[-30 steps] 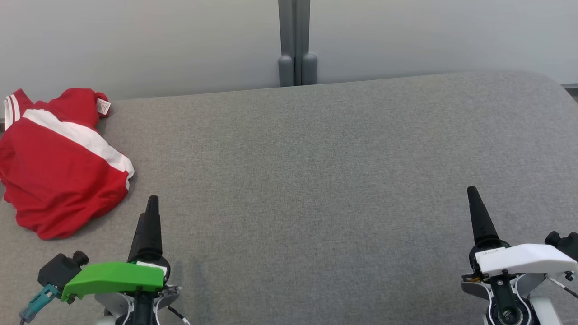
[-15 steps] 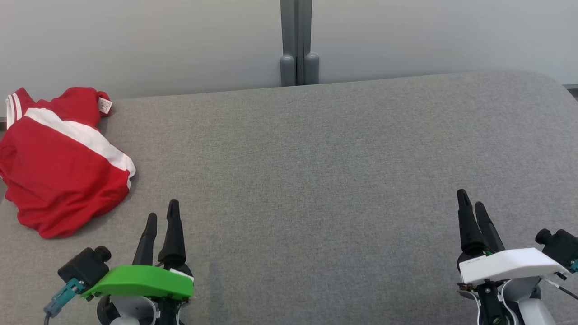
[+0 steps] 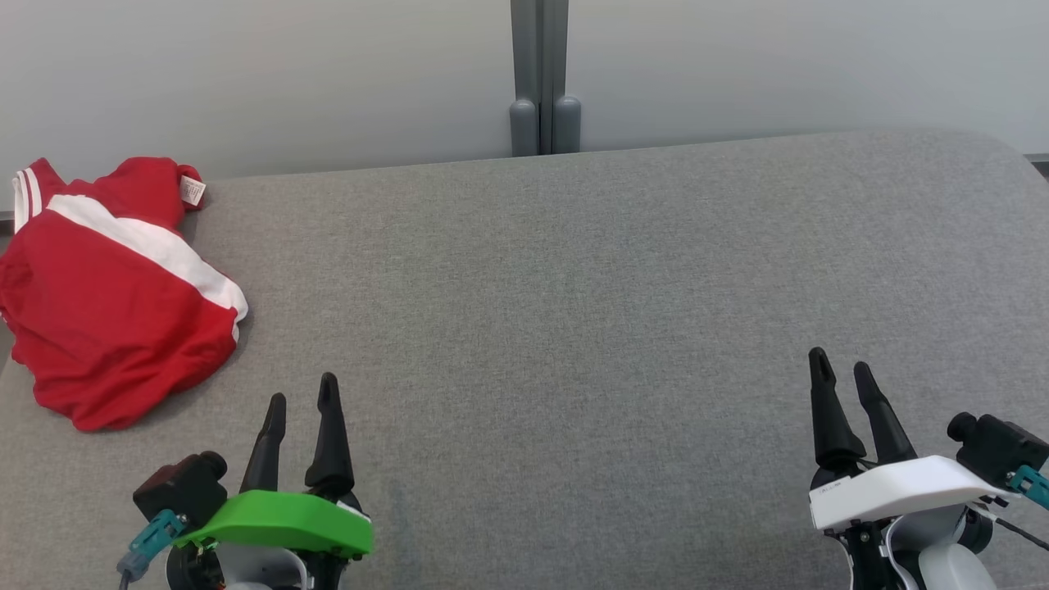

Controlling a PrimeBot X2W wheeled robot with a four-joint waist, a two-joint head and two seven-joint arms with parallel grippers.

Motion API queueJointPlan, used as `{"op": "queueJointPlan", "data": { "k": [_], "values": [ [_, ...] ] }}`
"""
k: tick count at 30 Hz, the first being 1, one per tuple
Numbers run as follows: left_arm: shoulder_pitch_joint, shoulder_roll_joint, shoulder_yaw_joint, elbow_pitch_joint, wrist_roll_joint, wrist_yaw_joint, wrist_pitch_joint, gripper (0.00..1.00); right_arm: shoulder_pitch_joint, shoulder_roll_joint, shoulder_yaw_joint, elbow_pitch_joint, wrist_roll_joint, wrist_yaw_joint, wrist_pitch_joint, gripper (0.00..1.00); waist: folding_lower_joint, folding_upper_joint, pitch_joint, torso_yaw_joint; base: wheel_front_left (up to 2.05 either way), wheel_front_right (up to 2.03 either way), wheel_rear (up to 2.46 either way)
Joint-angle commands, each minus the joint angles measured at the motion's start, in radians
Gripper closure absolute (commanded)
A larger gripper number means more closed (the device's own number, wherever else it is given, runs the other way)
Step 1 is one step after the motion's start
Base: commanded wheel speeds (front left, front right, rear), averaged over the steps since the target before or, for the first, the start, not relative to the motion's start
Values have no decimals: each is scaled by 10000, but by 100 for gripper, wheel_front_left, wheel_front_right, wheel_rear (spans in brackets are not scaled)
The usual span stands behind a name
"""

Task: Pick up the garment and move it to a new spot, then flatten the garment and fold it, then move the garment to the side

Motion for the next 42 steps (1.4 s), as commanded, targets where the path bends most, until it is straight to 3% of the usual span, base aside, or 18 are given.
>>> {"op": "queueJointPlan", "data": {
  "k": [1,18,42],
  "values": [
    [48,71,-54,-89,355,56,-97,0,28,-54,41,-135,-319,5,-104,0,0,0,-2,5,0,0,0],
    [176,84,-428,143,2066,339,-578,0,121,-66,323,81,-2605,5,-582,0,0,0,8,63,0,0,0],
    [328,95,-731,578,3544,564,-1065,0,208,-76,512,247,-4732,4,-1073,0,0,0,-22,121,0,0,0]
  ]
}}
